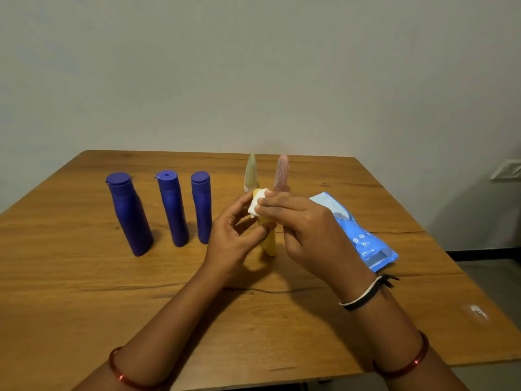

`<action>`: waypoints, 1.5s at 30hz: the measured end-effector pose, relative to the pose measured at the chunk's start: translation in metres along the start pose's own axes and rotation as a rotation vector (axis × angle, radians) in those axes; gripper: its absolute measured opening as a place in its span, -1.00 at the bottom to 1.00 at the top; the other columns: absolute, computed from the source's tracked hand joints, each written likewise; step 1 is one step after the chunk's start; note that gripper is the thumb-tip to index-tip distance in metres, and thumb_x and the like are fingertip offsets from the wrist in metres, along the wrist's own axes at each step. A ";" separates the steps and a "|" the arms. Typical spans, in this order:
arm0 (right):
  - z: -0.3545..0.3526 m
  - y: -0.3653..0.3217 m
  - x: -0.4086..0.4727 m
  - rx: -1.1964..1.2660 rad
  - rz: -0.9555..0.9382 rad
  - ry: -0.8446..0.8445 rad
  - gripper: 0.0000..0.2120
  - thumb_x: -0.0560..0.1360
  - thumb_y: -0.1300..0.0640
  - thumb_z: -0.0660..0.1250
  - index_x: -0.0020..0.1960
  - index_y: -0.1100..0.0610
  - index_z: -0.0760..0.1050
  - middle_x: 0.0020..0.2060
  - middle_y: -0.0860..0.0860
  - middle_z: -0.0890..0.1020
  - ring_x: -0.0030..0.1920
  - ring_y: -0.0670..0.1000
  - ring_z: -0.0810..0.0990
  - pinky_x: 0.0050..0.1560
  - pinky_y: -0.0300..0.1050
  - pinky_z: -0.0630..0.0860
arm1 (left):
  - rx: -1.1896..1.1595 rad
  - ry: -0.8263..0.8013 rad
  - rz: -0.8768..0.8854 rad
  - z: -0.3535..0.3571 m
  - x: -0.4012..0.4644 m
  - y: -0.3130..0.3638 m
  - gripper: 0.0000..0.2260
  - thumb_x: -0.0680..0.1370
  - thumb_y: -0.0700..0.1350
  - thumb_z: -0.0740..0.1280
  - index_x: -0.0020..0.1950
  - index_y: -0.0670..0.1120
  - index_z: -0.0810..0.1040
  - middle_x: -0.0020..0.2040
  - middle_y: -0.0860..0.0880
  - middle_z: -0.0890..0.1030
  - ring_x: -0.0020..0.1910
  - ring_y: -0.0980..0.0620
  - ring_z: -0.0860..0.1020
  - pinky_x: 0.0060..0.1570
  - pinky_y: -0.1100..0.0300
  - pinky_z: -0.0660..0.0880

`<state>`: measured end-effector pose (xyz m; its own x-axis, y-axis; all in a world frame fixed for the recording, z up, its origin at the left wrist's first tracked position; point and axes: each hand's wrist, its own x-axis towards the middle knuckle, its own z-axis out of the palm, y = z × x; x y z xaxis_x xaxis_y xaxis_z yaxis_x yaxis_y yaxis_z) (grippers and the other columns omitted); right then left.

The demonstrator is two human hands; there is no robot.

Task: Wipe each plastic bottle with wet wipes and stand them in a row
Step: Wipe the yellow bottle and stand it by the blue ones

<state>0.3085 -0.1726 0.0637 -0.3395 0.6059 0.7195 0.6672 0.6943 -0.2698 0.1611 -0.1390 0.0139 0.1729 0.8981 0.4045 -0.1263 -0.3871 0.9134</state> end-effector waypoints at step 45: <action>0.021 0.012 0.000 0.686 0.568 0.150 -0.61 0.52 0.43 0.17 0.22 0.12 0.55 0.19 -0.02 0.60 0.25 -0.15 0.50 0.19 -0.29 0.44 | 0.135 0.047 -0.018 0.004 0.001 0.004 -0.44 0.32 0.08 0.54 0.28 0.22 0.45 0.24 0.09 0.56 0.19 0.12 0.55 0.10 0.21 0.54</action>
<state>0.3026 -0.1556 0.0469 0.0425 0.9045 0.4244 0.1497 0.4142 -0.8978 0.1643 -0.1405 0.0177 0.1278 0.9126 0.3884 0.0095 -0.3927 0.9196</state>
